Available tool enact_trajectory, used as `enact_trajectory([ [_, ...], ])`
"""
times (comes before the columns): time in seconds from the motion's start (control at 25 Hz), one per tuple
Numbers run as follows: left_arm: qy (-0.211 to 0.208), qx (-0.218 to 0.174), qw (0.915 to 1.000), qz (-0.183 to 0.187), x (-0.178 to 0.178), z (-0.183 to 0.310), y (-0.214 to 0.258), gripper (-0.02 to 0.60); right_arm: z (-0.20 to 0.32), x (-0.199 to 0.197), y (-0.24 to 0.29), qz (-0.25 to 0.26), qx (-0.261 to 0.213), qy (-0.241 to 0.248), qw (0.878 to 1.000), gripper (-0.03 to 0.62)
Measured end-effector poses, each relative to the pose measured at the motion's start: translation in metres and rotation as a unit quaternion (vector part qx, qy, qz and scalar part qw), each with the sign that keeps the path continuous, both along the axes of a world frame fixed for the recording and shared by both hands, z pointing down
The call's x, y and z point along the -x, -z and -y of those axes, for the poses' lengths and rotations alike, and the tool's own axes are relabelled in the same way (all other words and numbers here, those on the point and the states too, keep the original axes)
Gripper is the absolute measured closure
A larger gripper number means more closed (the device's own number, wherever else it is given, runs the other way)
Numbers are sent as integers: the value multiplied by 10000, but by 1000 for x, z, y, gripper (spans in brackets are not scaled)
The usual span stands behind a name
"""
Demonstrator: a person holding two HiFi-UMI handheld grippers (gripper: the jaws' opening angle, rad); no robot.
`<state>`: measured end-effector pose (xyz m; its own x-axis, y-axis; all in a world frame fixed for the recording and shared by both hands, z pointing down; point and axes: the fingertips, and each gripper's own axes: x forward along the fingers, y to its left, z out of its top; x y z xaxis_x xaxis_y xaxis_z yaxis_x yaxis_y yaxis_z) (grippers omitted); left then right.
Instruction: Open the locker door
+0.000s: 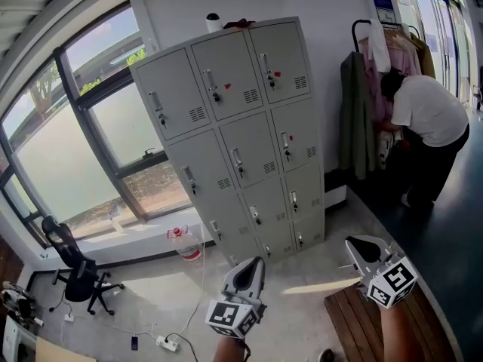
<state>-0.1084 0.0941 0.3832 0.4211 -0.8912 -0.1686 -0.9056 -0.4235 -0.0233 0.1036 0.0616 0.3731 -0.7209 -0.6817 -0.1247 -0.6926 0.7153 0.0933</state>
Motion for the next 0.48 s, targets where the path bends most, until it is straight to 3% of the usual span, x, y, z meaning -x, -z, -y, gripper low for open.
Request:
enact_trajectory([
  [0.48, 198, -105, 9997, -81, -5, 116, -6, 575, 116, 8, -8, -159, -73, 314, 9994, 600],
])
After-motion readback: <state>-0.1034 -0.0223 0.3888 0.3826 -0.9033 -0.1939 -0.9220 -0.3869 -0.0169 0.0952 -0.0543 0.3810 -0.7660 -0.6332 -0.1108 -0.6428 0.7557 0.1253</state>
